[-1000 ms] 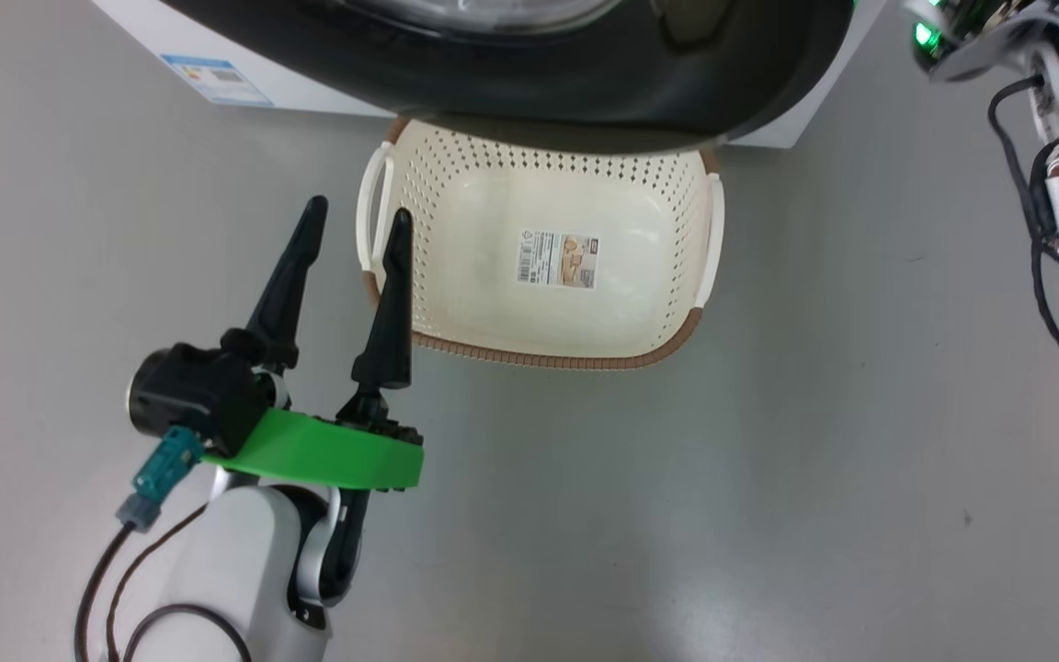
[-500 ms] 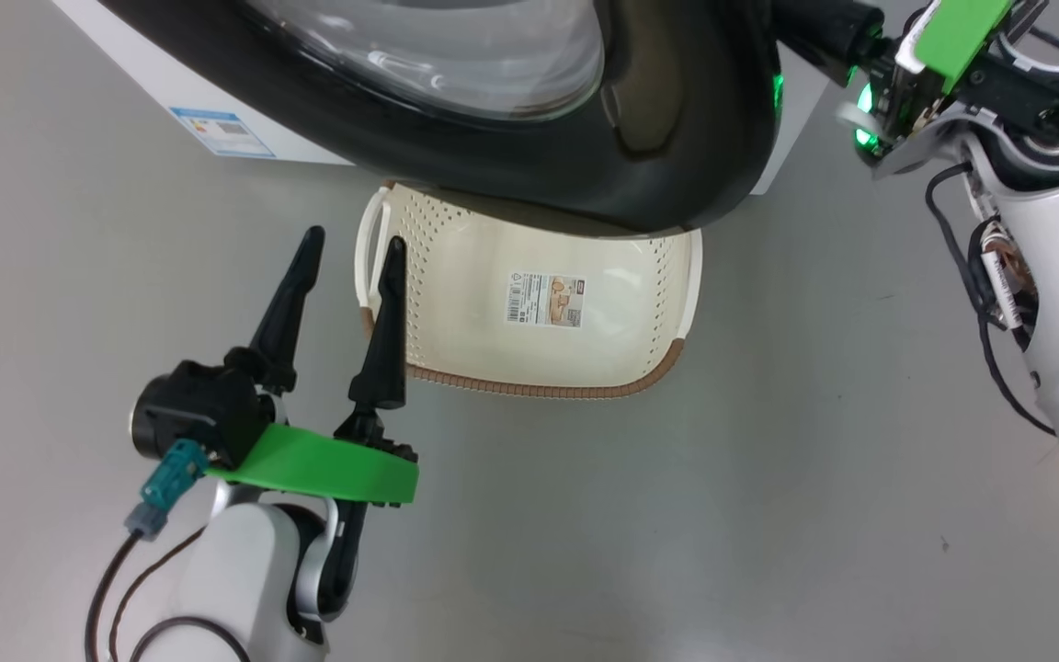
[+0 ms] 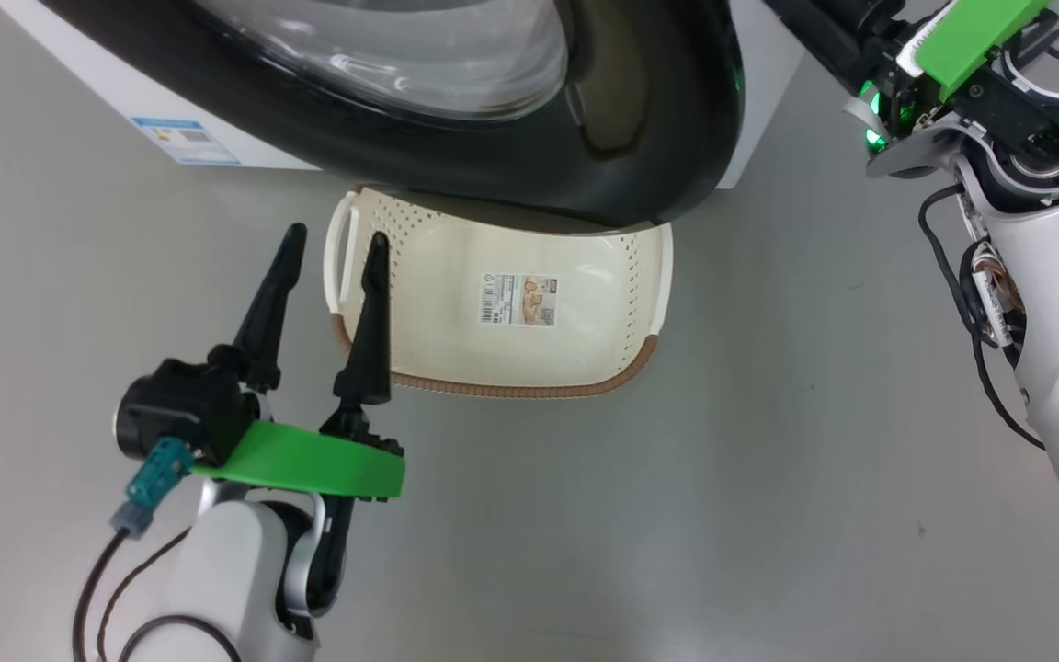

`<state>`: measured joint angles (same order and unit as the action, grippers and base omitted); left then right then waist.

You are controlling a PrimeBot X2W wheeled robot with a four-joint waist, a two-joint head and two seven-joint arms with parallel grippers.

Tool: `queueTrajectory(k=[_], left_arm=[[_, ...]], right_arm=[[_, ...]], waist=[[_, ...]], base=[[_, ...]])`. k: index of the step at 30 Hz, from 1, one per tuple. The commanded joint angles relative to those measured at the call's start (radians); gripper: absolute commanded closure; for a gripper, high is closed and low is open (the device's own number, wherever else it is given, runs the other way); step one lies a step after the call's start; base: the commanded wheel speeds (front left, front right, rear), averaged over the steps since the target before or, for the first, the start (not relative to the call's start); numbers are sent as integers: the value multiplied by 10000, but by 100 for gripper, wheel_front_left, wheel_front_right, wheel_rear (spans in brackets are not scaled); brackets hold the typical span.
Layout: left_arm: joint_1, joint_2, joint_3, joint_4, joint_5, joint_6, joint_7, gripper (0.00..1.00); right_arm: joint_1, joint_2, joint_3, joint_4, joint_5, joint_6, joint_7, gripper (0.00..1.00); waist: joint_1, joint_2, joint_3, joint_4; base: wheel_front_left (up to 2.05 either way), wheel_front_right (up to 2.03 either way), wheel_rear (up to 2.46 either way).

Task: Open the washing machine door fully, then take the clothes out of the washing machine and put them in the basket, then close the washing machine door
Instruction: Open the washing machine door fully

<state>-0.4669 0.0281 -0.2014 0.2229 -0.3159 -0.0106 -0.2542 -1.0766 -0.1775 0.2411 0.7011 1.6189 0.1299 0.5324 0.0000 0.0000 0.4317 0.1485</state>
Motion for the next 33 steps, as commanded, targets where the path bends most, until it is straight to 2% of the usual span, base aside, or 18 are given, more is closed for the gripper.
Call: queueTrajectory(k=[1, 7, 11, 14, 22, 28, 33], left_arm=[[54, 221, 343, -215, 86, -69, -76, 0], [13, 221, 566, -201, 252, -158, -76, 0], [-10, 221, 695, -198, 400, -192, -76, 0], [-38, 221, 757, -234, 478, -190, -76, 0], [-33, 221, 930, -294, 576, -219, -76, 0], [76, 221, 1067, -584, 610, -229, -76, 0], [333, 221, 1207, -941, 657, -166, -76, 0]], right_arm=[[148, 145, -8, -350, -129, 8, -157, 0], [672, 14, -97, -1081, -719, 8, -1295, 0], [1199, -175, 19, -2096, -1193, 8, -1995, 0], [1793, -508, 456, -2908, -1910, 8, -2853, 0], [2444, -1357, 1762, -3847, -3511, 8, -5118, 0], [2833, -1871, 2658, -3631, -4559, 8, -7281, 0], [3085, -1841, 2630, -3100, -5802, 8, -7914, 0]], waist=[[0, 0, 14, -101], [0, 0, 3, -494], [0, 0, -22, -748], [0, 0, -57, -960], [0, 0, -103, -1231], [0, 0, -228, -1331], [0, 0, -324, -1444]], base=[[0, 0, 0], [0, 0, 0], [0, 0, 0], [0, 0, 0], [0, 0, 0], [0, 0, 0], [0, 0, 0]])
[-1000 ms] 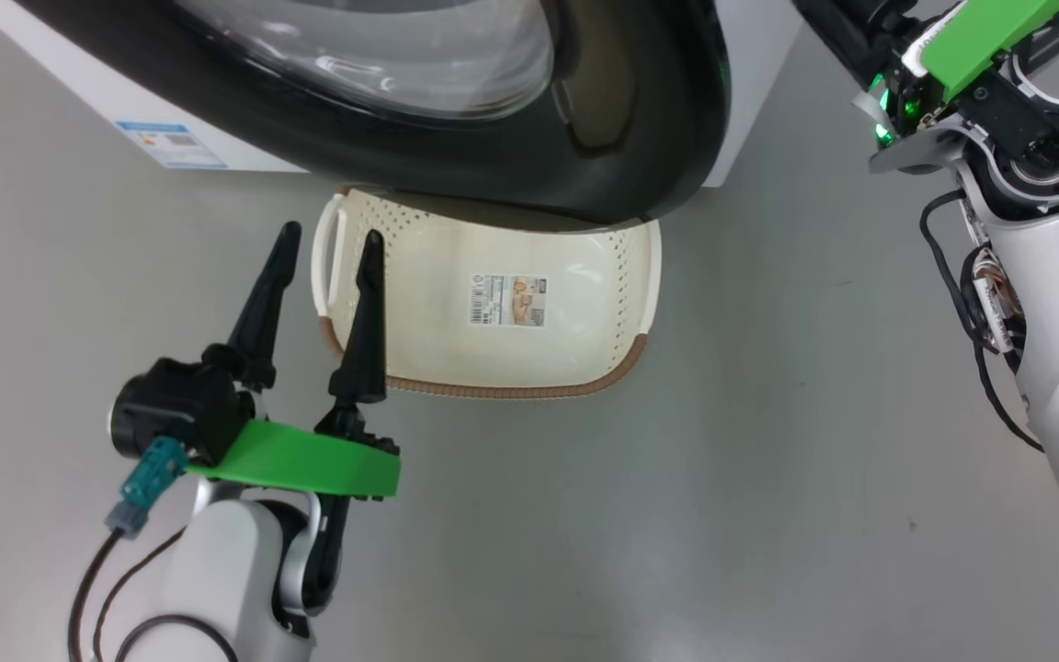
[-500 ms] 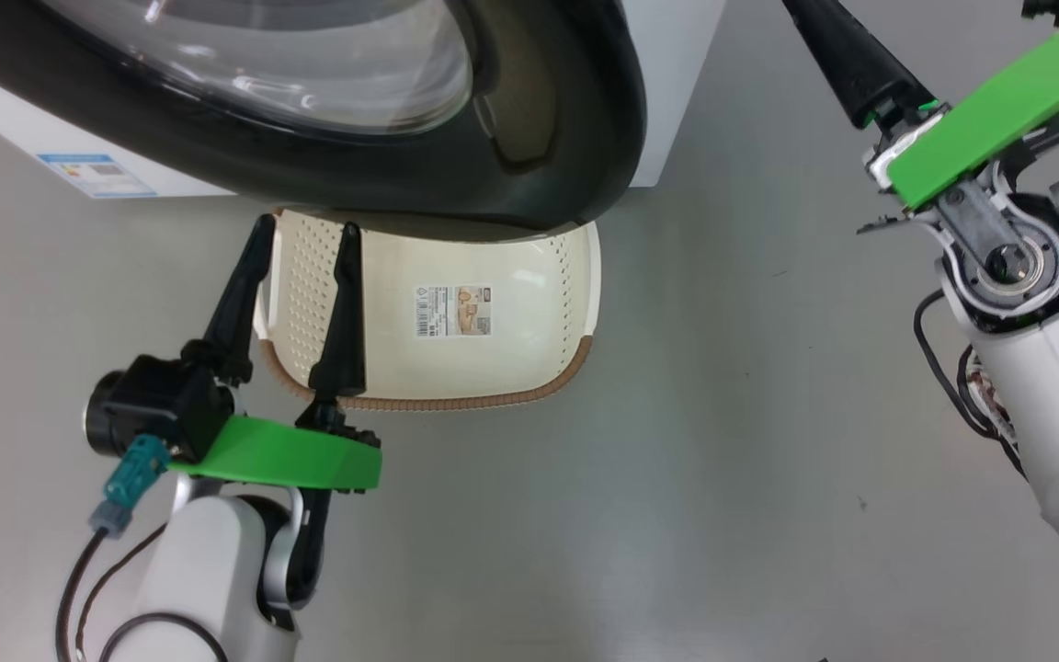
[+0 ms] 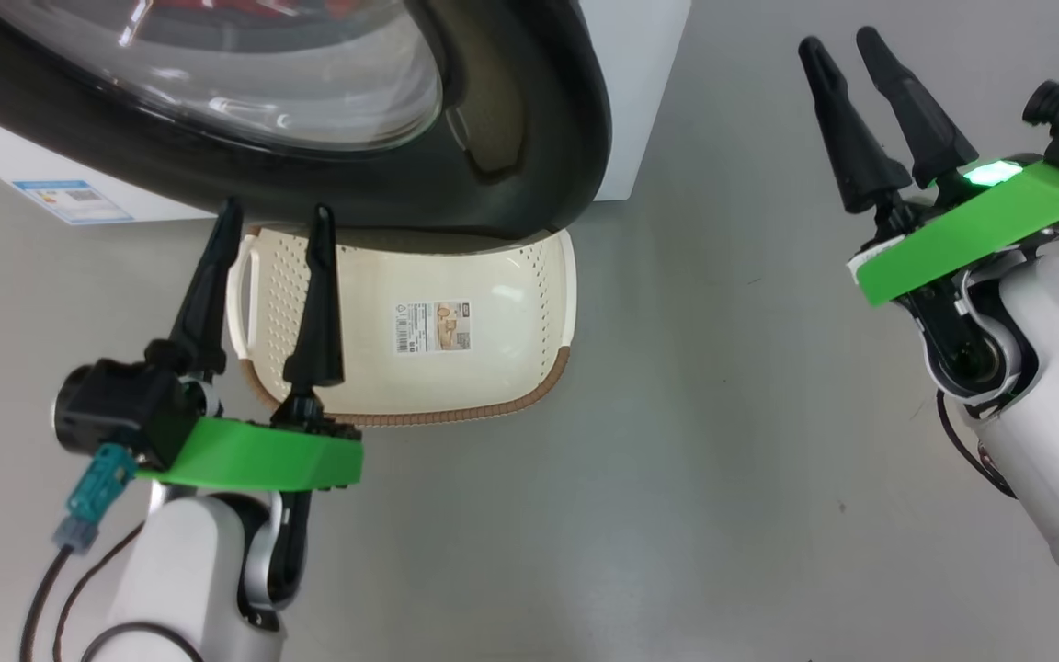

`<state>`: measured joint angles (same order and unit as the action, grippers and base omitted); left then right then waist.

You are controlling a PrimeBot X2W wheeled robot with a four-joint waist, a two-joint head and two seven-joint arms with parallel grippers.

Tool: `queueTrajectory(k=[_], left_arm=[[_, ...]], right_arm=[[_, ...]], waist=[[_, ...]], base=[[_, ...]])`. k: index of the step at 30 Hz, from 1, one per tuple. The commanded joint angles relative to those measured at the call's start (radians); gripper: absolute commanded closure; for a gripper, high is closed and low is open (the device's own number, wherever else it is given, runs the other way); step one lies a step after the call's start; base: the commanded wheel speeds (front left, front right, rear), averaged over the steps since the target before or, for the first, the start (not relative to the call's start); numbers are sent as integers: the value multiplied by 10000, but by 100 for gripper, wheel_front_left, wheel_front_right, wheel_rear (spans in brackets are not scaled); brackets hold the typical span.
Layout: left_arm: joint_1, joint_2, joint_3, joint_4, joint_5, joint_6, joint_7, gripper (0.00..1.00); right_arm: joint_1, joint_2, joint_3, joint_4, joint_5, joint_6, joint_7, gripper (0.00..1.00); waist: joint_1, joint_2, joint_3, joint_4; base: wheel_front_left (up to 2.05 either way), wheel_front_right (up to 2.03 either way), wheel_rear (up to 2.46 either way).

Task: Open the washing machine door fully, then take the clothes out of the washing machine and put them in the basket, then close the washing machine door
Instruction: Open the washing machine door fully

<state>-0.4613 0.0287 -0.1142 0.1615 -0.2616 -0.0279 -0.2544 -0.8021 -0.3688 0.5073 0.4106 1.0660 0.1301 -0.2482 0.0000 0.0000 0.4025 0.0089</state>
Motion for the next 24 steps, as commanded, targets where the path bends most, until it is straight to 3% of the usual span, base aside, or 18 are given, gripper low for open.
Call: queueTrajectory(k=[1, 2, 3, 14, 24], left_arm=[[278, 215, 335, -327, 114, 7, -74, 0], [346, 215, 366, -413, 152, 19, -74, 0], [346, 215, 366, -413, 152, 19, -74, 0], [509, 215, 340, -516, 294, -5, -74, 0], [630, 215, 254, -568, 217, -9, -74, 0]], right_arm=[[340, 73, -32, -195, -274, 6, -107, 0], [502, 264, -678, -347, -916, 6, -126, 0], [502, 264, -678, -347, -916, 6, -126, 0], [2347, 1698, -3631, -1571, -5642, 6, -134, 0], [3640, 2485, -4670, -2823, -7406, 6, -134, 0]], waist=[[0, 0, -32, -47], [0, 0, -17, -81], [0, 0, -17, -81], [0, 0, -156, -73], [0, 0, -288, 51]], base=[[0, 0, 0], [0, 0, 0], [0, 0, 0], [0, 0, 0], [0, 0, 0]])
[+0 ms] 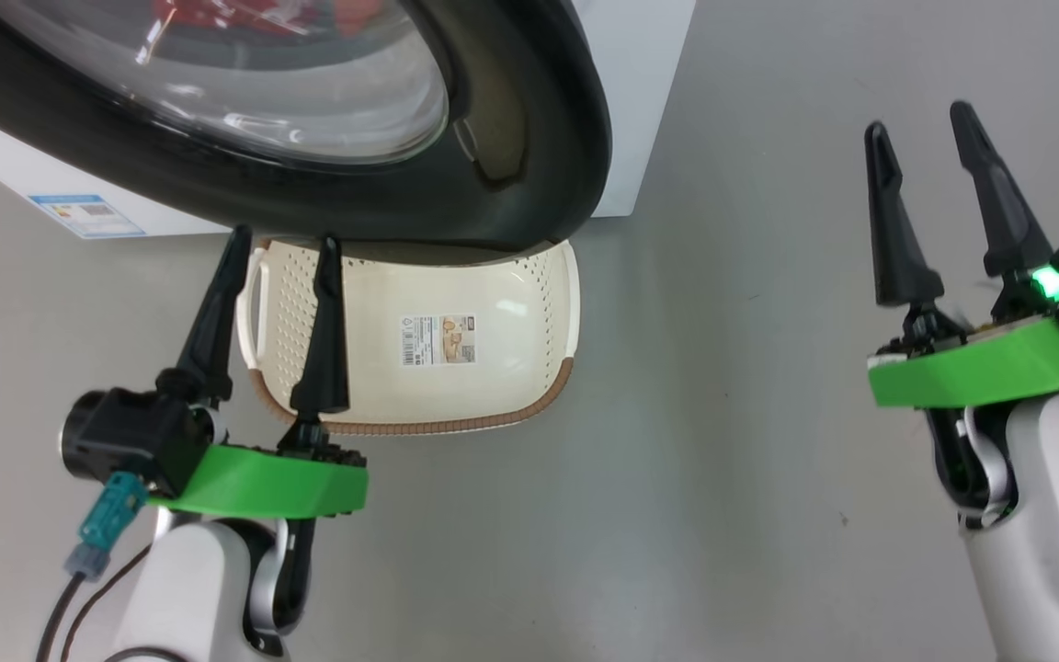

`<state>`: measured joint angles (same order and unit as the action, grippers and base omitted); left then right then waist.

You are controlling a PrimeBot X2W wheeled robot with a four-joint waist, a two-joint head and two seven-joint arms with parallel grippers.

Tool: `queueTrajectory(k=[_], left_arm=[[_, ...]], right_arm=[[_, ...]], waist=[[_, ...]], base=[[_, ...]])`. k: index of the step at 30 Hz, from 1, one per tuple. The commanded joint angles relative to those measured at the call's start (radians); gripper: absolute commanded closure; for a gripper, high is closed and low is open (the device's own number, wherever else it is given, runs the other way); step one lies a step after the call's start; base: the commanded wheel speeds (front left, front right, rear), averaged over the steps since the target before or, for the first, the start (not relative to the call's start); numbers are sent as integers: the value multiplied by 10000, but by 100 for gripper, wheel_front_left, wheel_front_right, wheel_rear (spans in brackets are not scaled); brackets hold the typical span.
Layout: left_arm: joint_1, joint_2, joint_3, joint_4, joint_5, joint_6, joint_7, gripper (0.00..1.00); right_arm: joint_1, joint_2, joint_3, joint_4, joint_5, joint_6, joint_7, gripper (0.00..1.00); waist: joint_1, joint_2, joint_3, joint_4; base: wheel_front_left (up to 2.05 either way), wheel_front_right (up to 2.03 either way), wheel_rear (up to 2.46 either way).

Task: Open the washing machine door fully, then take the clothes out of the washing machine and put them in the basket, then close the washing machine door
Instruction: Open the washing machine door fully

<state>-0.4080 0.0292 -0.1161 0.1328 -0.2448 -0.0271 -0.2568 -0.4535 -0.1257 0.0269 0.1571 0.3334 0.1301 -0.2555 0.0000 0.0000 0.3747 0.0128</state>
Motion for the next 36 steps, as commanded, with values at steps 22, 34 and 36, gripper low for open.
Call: queueTrajectory(k=[22, 34, 36], left_arm=[[140, 210, 291, -340, -37, 43, -49, 0], [85, 210, 304, -342, -20, 46, -49, 0], [88, 210, 303, -346, -23, 52, -49, 0]], right_arm=[[1336, 645, 234, -876, -662, 6, -62, 0], [1269, 679, 310, -754, -669, 6, -62, 0], [1254, 682, 304, -746, -675, 6, -62, 0]], waist=[[0, 0, 20, 12], [0, 0, 114, 46], [0, 0, 130, 56]], base=[[0, 0, 0], [0, 0, 0], [0, 0, 0]])
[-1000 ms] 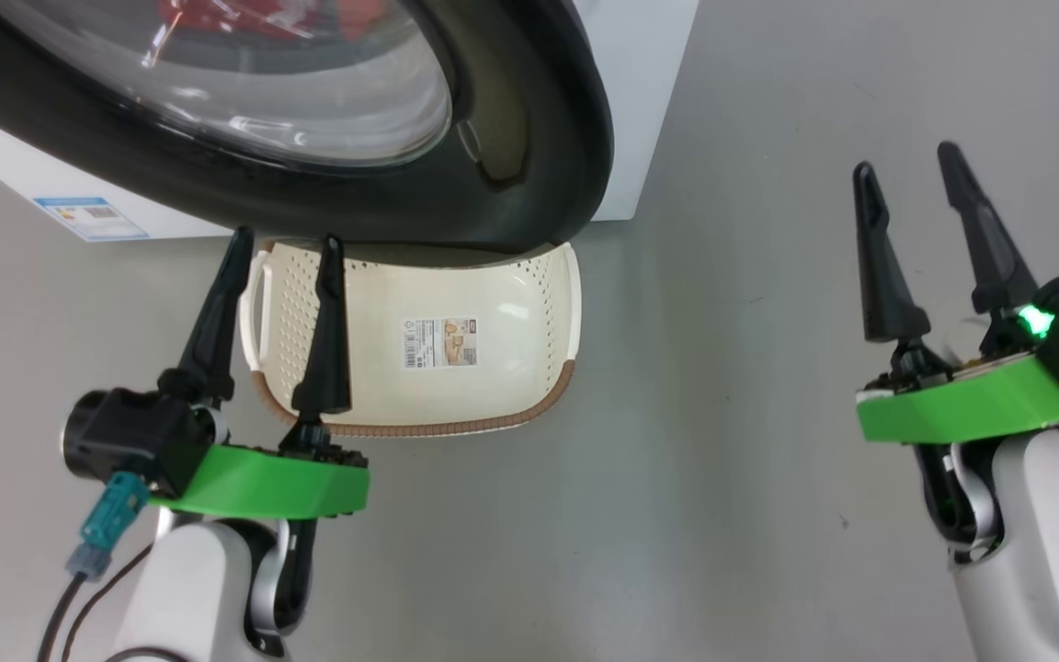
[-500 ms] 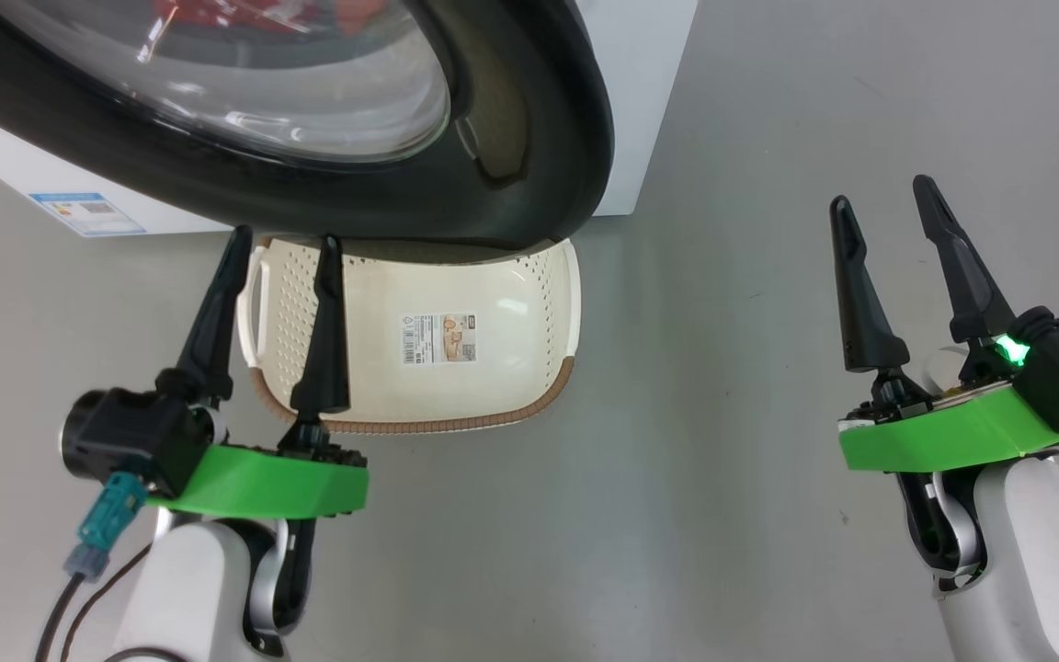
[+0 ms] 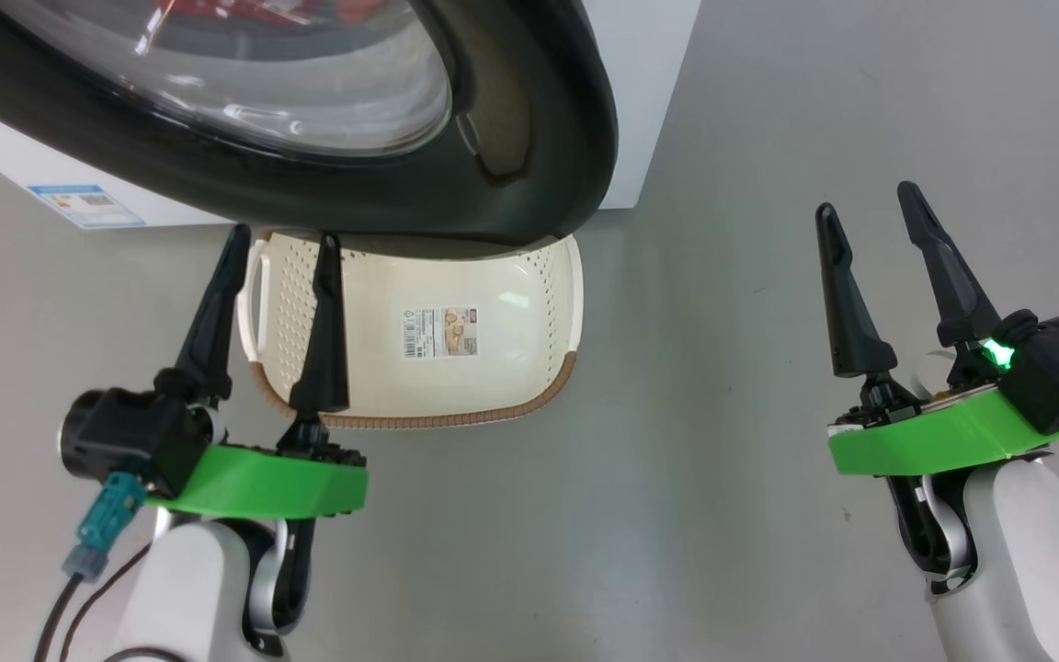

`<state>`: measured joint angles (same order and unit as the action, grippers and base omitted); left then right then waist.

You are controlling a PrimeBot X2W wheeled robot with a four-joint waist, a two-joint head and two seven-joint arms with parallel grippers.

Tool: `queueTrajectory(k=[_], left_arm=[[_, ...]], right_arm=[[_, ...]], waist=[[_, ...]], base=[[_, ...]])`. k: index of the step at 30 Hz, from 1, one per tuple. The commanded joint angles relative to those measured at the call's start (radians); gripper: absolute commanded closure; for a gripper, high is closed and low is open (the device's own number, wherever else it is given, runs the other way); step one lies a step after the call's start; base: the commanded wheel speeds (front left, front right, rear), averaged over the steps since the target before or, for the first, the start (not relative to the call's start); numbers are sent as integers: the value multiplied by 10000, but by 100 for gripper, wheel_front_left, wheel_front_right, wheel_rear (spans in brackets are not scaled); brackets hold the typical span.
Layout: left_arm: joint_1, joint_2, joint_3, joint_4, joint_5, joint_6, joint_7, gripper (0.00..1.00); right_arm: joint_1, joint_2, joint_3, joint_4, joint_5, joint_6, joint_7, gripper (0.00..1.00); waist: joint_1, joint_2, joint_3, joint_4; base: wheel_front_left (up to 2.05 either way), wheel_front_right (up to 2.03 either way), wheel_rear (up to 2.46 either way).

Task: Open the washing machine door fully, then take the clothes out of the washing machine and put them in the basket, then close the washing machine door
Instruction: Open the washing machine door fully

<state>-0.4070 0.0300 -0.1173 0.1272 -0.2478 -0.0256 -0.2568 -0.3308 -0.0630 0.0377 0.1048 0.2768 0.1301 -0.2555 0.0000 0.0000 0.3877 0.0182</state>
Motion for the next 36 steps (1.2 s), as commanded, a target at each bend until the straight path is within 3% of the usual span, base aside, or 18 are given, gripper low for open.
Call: queueTrajectory(k=[1, 4, 5, 6, 7, 8, 12, 24, 30, 36], left_arm=[[76, 202, 314, -296, 7, 40, -49, 0], [68, 202, 321, -321, 11, 49, -49, 0], [63, 202, 316, -326, 12, 50, -49, 0], [57, 202, 306, -328, 12, 50, -49, 0], [49, 202, 292, -328, 11, 50, -49, 0], [42, 202, 280, -328, 10, 50, -49, 0], [17, 202, 244, -318, -95, 72, -49, 0], [-147, 202, 86, -313, -181, 110, -49, 0], [-230, 202, -84, -324, -255, 150, -49, 0], [-267, 202, -182, -279, -296, 182, -49, 0]], right_arm=[[16, 56, 193, -224, -121, 6, -62, 0], [-34, 62, 191, -238, -153, 6, -62, 0], [-48, 65, 186, -238, -158, 6, -62, 33], [-64, 67, 174, -243, -183, 6, -62, 58], [-74, 69, 159, -223, -218, 6, -62, 96], [-87, 71, 155, -198, -243, 6, -62, 100], [-206, 95, 121, 45, 260, 6, -62, 100], [-2197, 55, 1520, 1067, 7030, 6, -24, 100], [-3449, -317, 1821, 1203, 10494, 6, 1099, 100], [-4298, -494, 1746, 1688, 12387, 6, 2415, 100]], waist=[[0, 0, 12, 7], [0, 0, 52, 8], [0, 0, 66, 14], [0, 0, 82, 21], [0, 0, 95, 30], [0, 0, 111, 37], [0, 0, 179, 65], [0, 0, 456, 290], [0, 0, 595, 510], [0, 0, 684, 678]], base=[[0, 0, 0], [0, 0, 0], [0, 0, 0], [0, 0, 0], [0, 0, 0], [0, 0, 0], [0, 0, 0], [0, 0, 0], [0, 0, 0], [0, 0, 0]])
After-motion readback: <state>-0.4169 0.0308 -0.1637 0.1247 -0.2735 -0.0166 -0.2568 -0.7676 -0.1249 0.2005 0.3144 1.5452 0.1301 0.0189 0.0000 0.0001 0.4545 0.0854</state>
